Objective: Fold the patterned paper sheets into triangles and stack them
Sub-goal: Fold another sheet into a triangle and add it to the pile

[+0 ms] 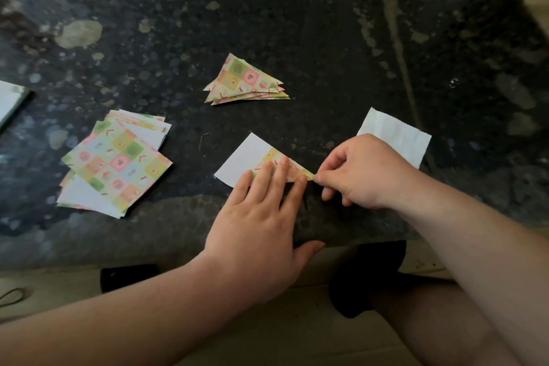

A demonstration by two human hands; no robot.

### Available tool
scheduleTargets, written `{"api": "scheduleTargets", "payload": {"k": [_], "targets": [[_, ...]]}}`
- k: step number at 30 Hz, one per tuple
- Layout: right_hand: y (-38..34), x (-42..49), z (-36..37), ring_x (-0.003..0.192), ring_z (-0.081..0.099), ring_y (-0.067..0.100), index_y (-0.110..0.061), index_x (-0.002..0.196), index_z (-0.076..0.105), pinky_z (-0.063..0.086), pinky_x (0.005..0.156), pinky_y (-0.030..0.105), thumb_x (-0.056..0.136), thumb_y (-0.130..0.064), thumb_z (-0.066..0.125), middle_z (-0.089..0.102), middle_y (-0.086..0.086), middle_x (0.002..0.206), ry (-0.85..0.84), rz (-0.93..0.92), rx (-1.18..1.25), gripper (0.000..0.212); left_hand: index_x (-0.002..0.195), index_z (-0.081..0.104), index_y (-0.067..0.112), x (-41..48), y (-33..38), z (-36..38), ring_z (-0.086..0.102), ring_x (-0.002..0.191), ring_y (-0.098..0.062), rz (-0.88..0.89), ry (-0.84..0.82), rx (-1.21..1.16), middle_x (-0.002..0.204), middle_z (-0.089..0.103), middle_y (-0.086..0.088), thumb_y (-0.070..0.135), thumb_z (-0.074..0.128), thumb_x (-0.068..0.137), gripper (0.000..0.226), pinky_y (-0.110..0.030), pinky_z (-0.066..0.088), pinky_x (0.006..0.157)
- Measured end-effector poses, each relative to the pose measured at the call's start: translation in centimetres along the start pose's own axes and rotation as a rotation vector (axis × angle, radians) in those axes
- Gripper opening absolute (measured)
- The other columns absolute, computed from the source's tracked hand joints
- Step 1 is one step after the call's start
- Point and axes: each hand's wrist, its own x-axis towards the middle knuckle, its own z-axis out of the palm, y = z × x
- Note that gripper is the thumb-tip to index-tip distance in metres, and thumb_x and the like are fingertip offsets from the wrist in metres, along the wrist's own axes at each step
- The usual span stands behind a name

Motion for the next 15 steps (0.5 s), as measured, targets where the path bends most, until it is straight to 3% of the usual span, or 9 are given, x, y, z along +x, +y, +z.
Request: {"api": "scheduleTargets", "payload": {"k": [5,10,15], "targets": [[0.11,0.15,-0.17,0.049,0.065,0.004,-0.023,0.082,0.076,0.049,0.056,0.022,0.098,-0.030,0.069,0.074,-0.012,0.066,-0.021,-0.027,-0.006,0.019,0.162,0.009,0.020,-0.01,-0.09,-0.08,0.003,0.157,-0.032,0.008,0.020,0.005,0.169,0.002,-0.015,0.080,0.015,0.091,0.093,-0.051,0.009,0.127],[0.13,0.30,-0.20,0.052,0.067,0.007,-0.023,0.082,0.075,0.051,0.057,0.024,0.096,-0.029,0.071,0.075,-0.010,0.067,-0.043,-0.028,-0.006,0.016,0.159,0.030,0.024,-0.07,-0.10,0.40,0.025,0.152,-0.037,0.000,0.045,-0.030,0.165,0.025,-0.020,0.078,0.026,0.092,0.086,-0.055,0.026,0.122],[-0.07,0.43,-0.23,0.051,0.066,0.006,-0.023,0.084,0.075,0.055,0.062,0.025,0.097,-0.031,0.070,0.075,-0.011,0.068,-0.057,-0.025,-0.007,0.016,0.158,0.035,0.023,-0.13,-0.08,0.56,0.030,0.151,-0.037,-0.003,0.079,-0.023,0.163,0.029,-0.020,0.078,0.029,0.091,0.086,-0.055,0.028,0.121]]}}
